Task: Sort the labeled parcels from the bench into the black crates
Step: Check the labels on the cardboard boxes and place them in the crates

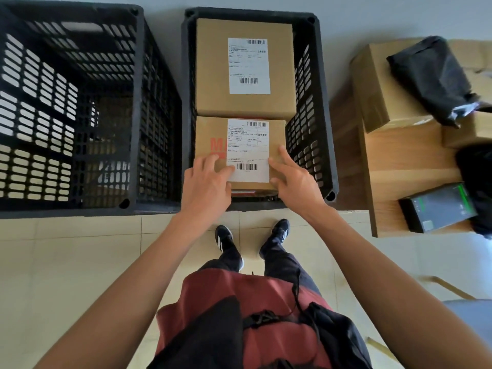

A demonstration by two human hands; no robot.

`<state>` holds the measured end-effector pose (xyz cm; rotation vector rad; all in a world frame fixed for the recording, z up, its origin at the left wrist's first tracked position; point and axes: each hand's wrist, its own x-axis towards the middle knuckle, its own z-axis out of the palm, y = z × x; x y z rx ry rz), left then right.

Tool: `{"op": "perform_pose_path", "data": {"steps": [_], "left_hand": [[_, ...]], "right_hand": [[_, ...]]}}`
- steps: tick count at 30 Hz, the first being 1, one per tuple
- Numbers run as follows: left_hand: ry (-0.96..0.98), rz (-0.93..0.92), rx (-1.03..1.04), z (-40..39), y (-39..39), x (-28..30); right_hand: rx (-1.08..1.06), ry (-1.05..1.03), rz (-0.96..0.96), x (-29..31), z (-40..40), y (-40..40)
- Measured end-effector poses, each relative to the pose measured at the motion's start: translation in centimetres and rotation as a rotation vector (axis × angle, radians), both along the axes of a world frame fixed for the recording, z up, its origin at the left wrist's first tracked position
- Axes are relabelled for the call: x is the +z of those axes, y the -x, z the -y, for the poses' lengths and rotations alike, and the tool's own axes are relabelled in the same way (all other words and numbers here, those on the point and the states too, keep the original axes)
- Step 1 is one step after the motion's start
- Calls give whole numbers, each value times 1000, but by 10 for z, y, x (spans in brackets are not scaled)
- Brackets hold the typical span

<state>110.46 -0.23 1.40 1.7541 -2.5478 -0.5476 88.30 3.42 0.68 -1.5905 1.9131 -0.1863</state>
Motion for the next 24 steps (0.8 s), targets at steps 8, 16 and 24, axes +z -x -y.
{"op": "perform_pose_path", "data": {"steps": [8,16,24], "left_hand": [[-24,2,-8,9,0,13],[-81,-172,-139,-3,82,50],[-91,-322,-398,-63,237,77]], "right_hand": [[88,150,-55,14,-8,3],[-199,206,67,59,-54,70],[-605,329,100,85,-171,199]]}}
